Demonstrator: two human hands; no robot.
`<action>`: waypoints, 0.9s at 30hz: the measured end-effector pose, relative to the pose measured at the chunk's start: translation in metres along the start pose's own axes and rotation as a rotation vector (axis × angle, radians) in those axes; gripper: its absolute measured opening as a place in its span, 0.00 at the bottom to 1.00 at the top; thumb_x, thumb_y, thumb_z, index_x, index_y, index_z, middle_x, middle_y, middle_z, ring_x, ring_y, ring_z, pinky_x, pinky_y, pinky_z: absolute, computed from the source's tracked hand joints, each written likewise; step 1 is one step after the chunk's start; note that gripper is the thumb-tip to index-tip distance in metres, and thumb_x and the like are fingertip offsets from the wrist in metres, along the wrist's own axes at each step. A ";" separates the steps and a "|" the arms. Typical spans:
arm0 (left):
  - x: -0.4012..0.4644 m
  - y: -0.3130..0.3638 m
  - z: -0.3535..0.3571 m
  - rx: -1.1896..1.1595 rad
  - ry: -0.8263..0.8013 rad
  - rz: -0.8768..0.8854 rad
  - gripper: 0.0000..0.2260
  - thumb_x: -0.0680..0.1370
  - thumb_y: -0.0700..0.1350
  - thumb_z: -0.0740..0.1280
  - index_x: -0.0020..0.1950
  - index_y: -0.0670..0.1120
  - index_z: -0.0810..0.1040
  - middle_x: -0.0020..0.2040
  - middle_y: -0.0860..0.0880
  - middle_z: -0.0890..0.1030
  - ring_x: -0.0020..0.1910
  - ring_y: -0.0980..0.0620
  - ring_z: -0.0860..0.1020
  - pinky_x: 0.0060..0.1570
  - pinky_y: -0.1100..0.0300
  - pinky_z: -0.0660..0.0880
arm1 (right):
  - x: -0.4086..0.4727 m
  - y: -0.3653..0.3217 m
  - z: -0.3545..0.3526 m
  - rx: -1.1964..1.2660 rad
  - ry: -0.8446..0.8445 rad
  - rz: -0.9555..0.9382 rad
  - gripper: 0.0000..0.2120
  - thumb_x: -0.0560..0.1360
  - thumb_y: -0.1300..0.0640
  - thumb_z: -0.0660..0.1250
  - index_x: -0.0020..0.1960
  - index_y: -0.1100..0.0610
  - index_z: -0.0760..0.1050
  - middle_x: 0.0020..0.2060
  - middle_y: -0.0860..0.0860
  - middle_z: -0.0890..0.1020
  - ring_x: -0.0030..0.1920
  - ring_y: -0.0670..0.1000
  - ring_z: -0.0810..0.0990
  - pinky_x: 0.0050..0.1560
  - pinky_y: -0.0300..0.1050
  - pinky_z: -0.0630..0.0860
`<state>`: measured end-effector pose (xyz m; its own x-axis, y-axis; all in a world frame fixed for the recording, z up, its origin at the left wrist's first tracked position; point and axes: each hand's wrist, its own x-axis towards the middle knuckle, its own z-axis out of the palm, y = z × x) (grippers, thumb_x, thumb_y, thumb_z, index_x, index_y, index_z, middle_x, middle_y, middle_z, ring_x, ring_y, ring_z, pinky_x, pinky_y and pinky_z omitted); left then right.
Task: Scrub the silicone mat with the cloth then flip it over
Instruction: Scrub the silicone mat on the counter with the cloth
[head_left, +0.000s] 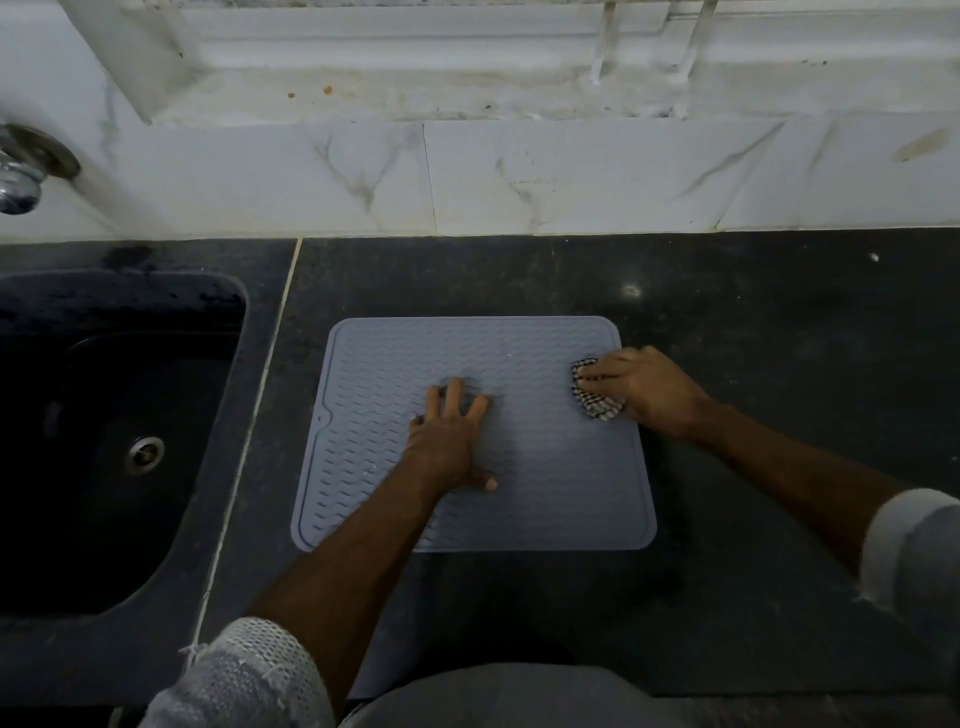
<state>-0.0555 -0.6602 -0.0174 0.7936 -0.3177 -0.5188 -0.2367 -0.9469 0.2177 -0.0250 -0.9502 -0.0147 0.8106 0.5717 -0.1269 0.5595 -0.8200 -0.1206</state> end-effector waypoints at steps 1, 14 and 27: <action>0.000 0.000 0.000 0.001 -0.003 -0.004 0.51 0.67 0.57 0.76 0.79 0.53 0.44 0.78 0.44 0.37 0.76 0.37 0.38 0.72 0.34 0.51 | -0.001 0.002 -0.002 0.001 0.005 0.007 0.21 0.73 0.60 0.68 0.65 0.49 0.73 0.67 0.48 0.73 0.68 0.53 0.69 0.59 0.51 0.66; 0.006 -0.004 0.007 0.001 0.023 -0.002 0.52 0.66 0.58 0.76 0.78 0.54 0.45 0.78 0.44 0.37 0.76 0.37 0.38 0.71 0.34 0.51 | -0.007 -0.004 0.000 -0.069 0.047 -0.026 0.24 0.68 0.63 0.73 0.63 0.53 0.75 0.64 0.53 0.77 0.63 0.59 0.74 0.54 0.54 0.70; 0.004 0.000 0.003 0.022 0.008 -0.014 0.52 0.66 0.58 0.77 0.78 0.54 0.46 0.78 0.44 0.37 0.76 0.37 0.38 0.70 0.34 0.52 | 0.036 -0.037 0.002 -0.077 0.017 -0.061 0.23 0.73 0.58 0.67 0.67 0.50 0.71 0.69 0.50 0.71 0.69 0.57 0.67 0.66 0.56 0.62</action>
<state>-0.0535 -0.6615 -0.0219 0.8012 -0.3043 -0.5153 -0.2376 -0.9521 0.1927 -0.0169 -0.8994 -0.0171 0.7770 0.6207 -0.1049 0.6190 -0.7836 -0.0518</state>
